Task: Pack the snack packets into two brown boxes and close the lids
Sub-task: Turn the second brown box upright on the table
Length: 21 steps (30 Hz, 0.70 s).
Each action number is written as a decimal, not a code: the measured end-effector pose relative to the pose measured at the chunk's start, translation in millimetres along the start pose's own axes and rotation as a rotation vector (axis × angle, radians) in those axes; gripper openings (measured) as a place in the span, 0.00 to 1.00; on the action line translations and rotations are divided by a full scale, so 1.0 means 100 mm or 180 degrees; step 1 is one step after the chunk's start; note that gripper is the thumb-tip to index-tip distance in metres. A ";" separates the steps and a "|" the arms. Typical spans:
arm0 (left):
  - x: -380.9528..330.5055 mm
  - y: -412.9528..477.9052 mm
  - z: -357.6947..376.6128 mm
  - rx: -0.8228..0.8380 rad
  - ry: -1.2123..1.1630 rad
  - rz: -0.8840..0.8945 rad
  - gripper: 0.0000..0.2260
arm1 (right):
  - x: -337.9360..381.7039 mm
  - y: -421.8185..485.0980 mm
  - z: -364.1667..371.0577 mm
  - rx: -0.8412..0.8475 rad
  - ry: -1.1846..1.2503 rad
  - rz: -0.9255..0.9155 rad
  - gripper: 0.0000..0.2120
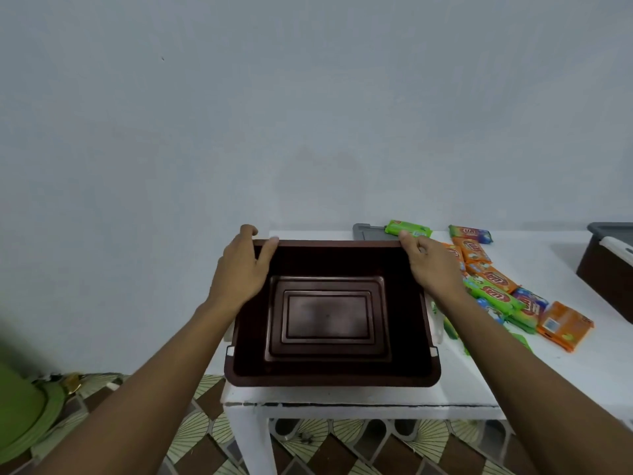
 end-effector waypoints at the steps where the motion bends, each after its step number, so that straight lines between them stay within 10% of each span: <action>1: 0.01 0.00 0.05 0.0157 0.0144 0.0046 0.30 | 0.00 0.01 0.01 -0.0022 -0.0067 0.0003 0.24; 9: 0.15 -0.18 0.48 0.1552 0.1145 0.0045 0.41 | -0.35 -0.03 0.35 0.0895 -0.0433 0.0413 0.21; 21: 0.03 -0.17 0.64 0.1796 0.1265 0.0626 0.40 | -0.28 -0.19 0.49 0.0756 -0.2084 -0.0656 0.36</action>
Point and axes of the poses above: each hand's wrist, its own y-axis towards the middle knuckle, its own z-axis out of the palm, x = y × z, the point moved 6 cm from there along y, towards the middle knuckle, and after that the axes turned 11 degrees about z, right-handed, at the moved point
